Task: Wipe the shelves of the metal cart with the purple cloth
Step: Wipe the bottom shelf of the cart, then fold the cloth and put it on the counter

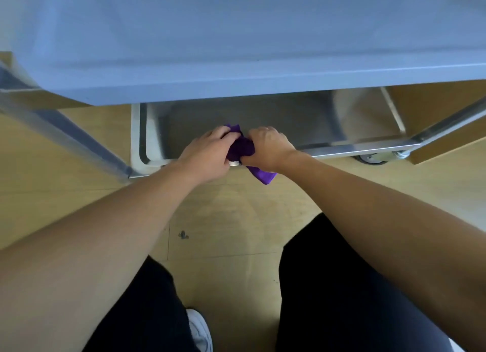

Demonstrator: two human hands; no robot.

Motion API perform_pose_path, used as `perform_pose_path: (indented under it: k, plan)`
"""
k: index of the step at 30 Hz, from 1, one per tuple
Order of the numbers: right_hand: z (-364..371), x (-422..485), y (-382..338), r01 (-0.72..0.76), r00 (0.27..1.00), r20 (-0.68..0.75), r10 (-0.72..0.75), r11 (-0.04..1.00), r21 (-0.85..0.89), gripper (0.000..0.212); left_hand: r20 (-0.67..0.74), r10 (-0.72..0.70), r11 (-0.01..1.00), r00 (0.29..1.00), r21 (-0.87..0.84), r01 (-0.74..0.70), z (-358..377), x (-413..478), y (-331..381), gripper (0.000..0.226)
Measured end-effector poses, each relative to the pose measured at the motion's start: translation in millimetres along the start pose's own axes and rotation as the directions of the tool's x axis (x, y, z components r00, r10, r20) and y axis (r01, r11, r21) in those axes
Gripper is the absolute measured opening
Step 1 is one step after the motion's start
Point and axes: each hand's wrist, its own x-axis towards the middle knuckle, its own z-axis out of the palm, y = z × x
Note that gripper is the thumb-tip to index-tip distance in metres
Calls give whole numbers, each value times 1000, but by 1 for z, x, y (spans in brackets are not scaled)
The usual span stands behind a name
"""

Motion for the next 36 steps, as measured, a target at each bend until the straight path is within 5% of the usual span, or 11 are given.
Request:
perform_pose_path:
  k: [6,12,16,21,29,36]
  plan:
    - [-12,-10,1,-9,995,95,-8,985,173,38,1,-13,1000,1000,15,13,-5,-15,4,64]
    - [-31,-33,-7,-6,996,90,-15,974,229,37,-31,-286,945,958,156,288,-36,-33,11,40]
    - [-72,-76,-20,-64,993,114,33,960,274,50,131,-237,964,963,152,216,-76,-70,40,15]
    - [-147,-164,-37,-147,978,188,87,930,338,42,328,-159,986,931,96,134,-158,-128,101,23]
    - [-332,-341,-64,-285,958,146,245,798,531,30,335,-62,997,940,61,44,-341,-206,236,22]
    - [-453,-461,-47,-363,902,57,427,682,635,28,331,170,981,928,37,-193,-438,-219,347,25]
